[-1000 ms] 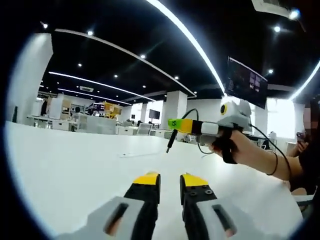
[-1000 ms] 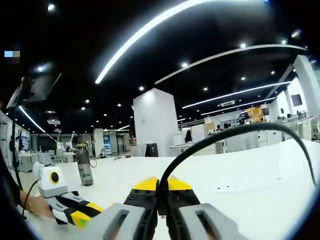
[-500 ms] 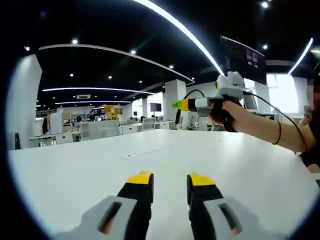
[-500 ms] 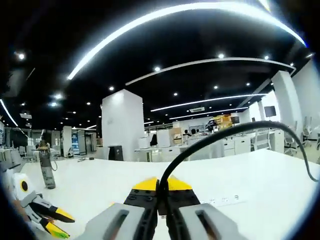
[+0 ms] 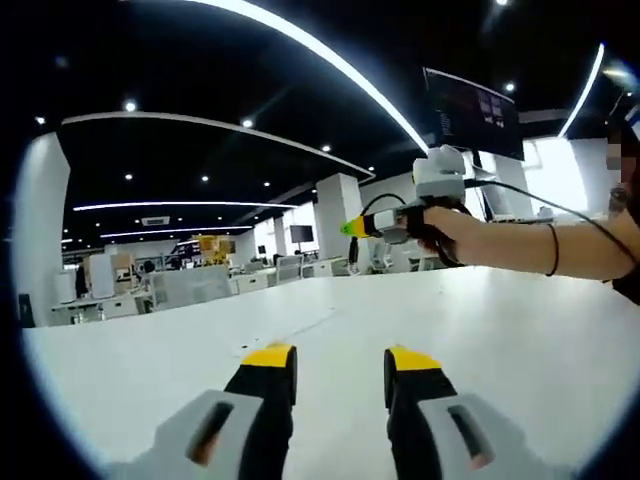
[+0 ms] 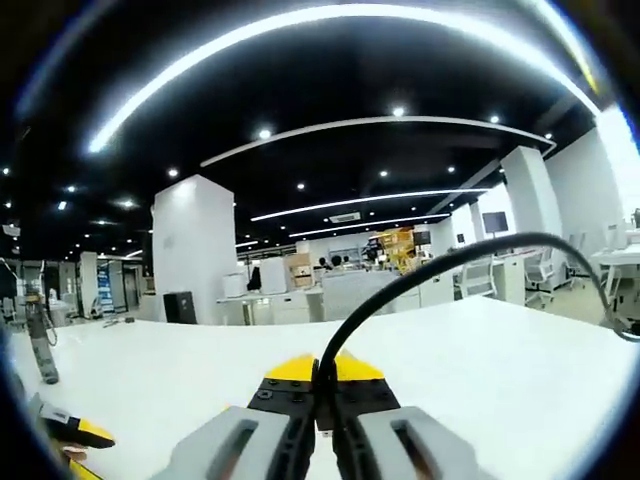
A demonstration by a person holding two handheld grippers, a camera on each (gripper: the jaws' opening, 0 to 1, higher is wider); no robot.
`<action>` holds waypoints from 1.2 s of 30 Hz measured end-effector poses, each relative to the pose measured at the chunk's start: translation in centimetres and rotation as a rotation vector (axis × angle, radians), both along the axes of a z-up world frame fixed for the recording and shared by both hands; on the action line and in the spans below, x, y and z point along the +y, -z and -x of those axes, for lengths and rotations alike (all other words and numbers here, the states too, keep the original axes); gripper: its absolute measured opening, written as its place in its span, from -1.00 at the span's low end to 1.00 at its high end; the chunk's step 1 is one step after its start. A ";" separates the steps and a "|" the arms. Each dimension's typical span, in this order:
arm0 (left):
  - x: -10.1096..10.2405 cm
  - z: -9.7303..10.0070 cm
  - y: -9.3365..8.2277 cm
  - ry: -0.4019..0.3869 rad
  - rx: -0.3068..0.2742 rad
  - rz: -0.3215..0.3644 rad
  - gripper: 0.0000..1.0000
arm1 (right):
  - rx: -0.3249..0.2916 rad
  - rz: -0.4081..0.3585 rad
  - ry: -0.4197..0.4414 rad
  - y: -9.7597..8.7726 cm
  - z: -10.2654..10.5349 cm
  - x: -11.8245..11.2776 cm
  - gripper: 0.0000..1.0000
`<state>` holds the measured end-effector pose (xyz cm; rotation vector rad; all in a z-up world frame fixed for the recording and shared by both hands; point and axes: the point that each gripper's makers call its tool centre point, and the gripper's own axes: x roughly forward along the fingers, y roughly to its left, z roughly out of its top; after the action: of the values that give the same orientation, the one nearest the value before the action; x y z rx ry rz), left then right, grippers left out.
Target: Find the data cable on the table. Grasp the USB connector end of the cable and insert it into the USB port on the table
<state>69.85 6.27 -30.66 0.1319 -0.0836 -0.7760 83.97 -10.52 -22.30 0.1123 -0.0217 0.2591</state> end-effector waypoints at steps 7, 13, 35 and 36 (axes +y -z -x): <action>-3.7 -3.1 -0.9 0.034 -0.011 0.024 -0.20 | 0.036 0.014 0.027 1.1 -2.5 -1.1 -0.90; -6.7 -6.1 -0.8 0.048 0.014 0.047 -0.12 | 0.063 0.007 0.045 2.0 -4.4 -2.1 -0.90; -12.1 -15.8 1.7 0.083 0.028 0.022 0.00 | 0.166 0.001 0.147 7.2 -11.9 -5.4 -0.90; -12.2 -16.1 1.9 0.080 0.029 0.014 0.00 | 0.167 -0.001 0.148 7.3 -12.1 -5.4 -0.90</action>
<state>85.99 -5.95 -32.54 0.1043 -0.0674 -0.8565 96.06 -15.93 -29.65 0.1321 0.1352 0.1008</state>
